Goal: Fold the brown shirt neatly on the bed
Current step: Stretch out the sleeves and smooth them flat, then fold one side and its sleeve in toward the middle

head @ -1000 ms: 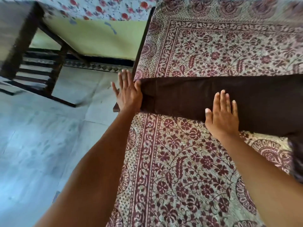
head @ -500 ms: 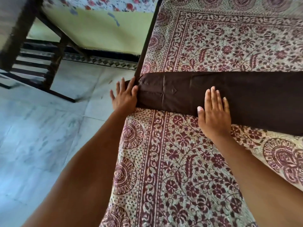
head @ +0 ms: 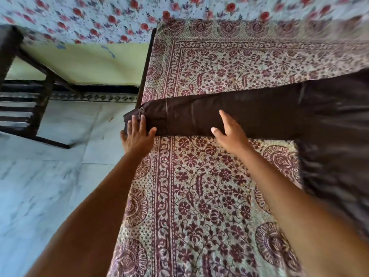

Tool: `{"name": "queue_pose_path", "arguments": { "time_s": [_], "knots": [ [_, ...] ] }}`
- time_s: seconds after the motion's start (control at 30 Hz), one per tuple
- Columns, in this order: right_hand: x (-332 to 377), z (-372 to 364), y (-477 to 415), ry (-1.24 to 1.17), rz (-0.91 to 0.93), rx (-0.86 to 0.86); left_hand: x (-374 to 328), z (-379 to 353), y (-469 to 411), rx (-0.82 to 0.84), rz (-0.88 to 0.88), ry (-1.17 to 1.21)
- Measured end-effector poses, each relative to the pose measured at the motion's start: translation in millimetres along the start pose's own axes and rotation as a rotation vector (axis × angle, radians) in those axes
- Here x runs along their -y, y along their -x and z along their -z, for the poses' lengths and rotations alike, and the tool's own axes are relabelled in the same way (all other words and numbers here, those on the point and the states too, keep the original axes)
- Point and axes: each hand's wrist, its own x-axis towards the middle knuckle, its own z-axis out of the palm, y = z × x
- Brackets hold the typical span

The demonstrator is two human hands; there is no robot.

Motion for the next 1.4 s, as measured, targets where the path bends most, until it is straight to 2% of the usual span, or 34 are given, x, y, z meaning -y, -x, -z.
{"name": "queue_pose_path", "arguments": {
  "time_s": [0.1, 0.17, 0.3, 0.47, 0.6, 0.87, 1.1, 1.3, 1.4],
  "knots": [
    [-8.9, 22.7, 49.2, -0.330, -0.092, -0.203, -29.9, 14.7, 43.2, -0.089, -0.202, 0.131],
    [-19.5, 37.5, 80.0, -0.461, -0.138, -0.315, -59.4, 19.4, 76.6, -0.091, -0.287, 0.258],
    [-53.2, 76.6, 148.1, -0.444, -0.215, -0.391, -118.2, 12.7, 139.4, -0.059, -0.441, 0.360],
    [-109.0, 117.7, 205.6, -0.387, -0.286, -0.453, -185.4, 1.1, 197.9, -0.013, -0.514, 0.417],
    [-154.6, 143.3, 230.3, -0.349, -0.312, -0.426, -231.6, -19.4, 234.0, 0.019, -0.457, 0.424],
    [-244.7, 185.8, 260.8, -0.227, -0.223, -0.236, -299.0, -84.4, 280.4, 0.153, -0.166, 0.380],
    [-280.8, 189.0, 248.3, -0.132, -0.214, -0.130, -293.8, -134.5, 314.8, 0.304, 0.096, 0.298],
    [-265.6, 170.5, 199.9, -0.070, -0.138, -0.104, -284.4, -157.2, 329.8, 0.373, 0.040, 0.318],
    [-241.8, 159.0, 160.9, 0.027, -0.017, -0.075, -278.7, -165.6, 328.4, 0.447, 0.007, 0.275]
  ]
}}
